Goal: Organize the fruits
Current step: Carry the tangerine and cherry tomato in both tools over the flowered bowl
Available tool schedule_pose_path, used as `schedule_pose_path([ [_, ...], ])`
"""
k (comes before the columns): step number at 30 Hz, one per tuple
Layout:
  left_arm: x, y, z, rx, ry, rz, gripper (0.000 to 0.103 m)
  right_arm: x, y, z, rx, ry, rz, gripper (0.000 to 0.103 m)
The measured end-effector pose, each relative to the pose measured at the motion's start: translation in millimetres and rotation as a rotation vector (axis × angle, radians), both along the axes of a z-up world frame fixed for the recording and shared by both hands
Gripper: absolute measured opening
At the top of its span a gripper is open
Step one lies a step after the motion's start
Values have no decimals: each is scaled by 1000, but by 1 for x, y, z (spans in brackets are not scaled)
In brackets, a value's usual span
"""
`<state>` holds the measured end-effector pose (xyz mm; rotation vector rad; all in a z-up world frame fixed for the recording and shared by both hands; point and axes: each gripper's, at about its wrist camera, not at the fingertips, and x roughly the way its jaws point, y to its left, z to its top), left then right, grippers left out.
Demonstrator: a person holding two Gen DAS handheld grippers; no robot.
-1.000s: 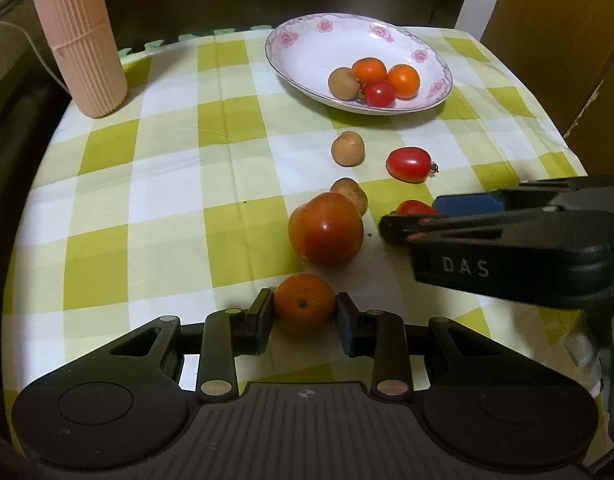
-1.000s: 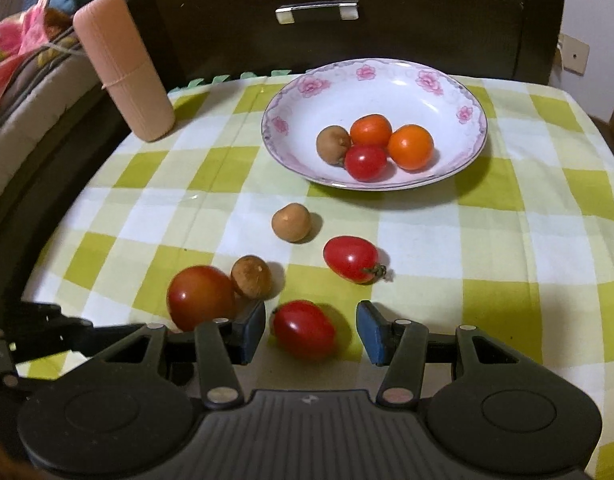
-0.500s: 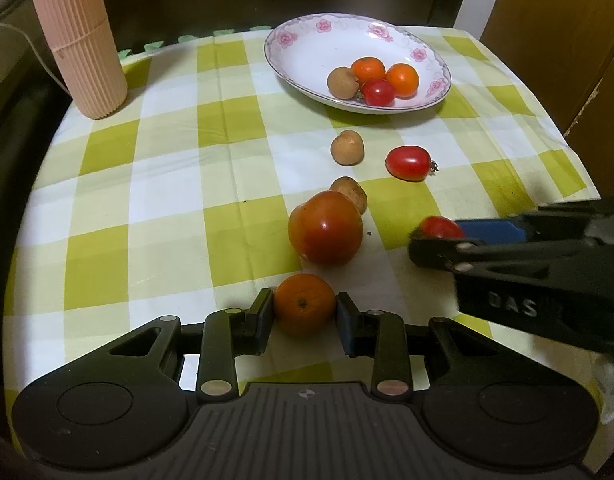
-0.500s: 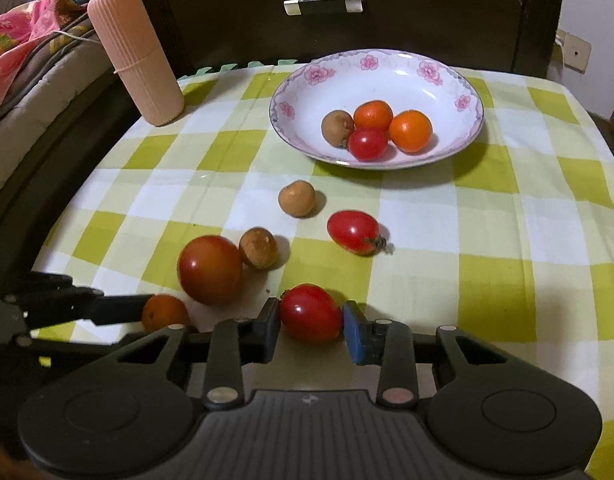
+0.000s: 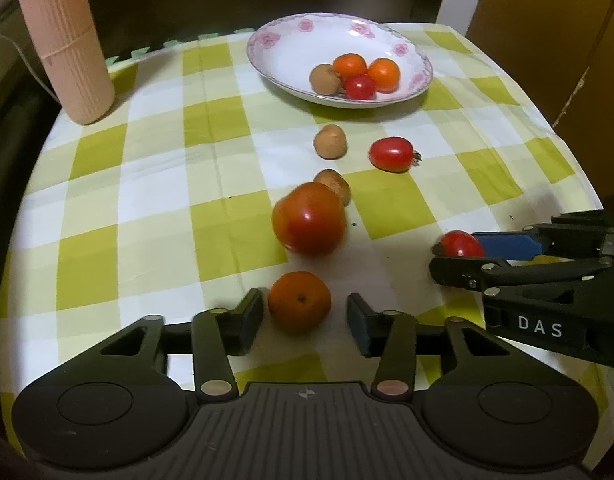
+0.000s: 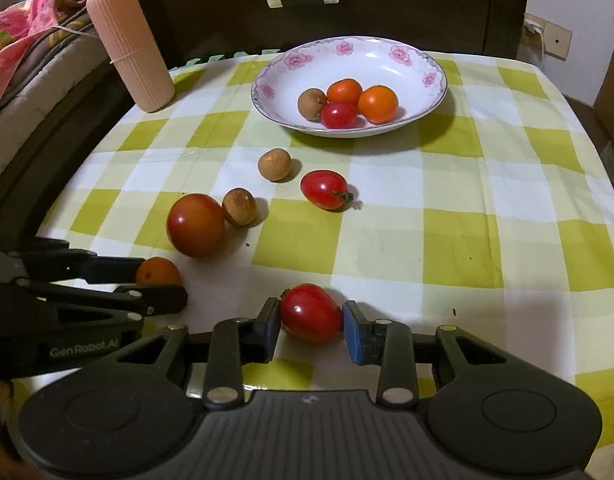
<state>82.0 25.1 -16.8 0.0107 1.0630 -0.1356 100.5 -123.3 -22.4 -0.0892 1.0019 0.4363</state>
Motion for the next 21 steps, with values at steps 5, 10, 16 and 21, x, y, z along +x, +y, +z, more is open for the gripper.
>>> schedule_pose_path([
  [5, -3, -4, -2, 29, -9, -14, 65, -1, -1, 0, 1, -5, 12, 33],
  [10, -3, -4, -1, 39, -13, -6, 57, 0, 0, -1, -10, -14, 20, 33],
  [16, -3, -1, 1, 31, -6, 8, 41, -2, 4, 0, -37, -20, 25, 33],
  [21, -6, -3, 4, 29, -13, 4, 40, -2, 1, 2, -28, -14, 3, 32],
])
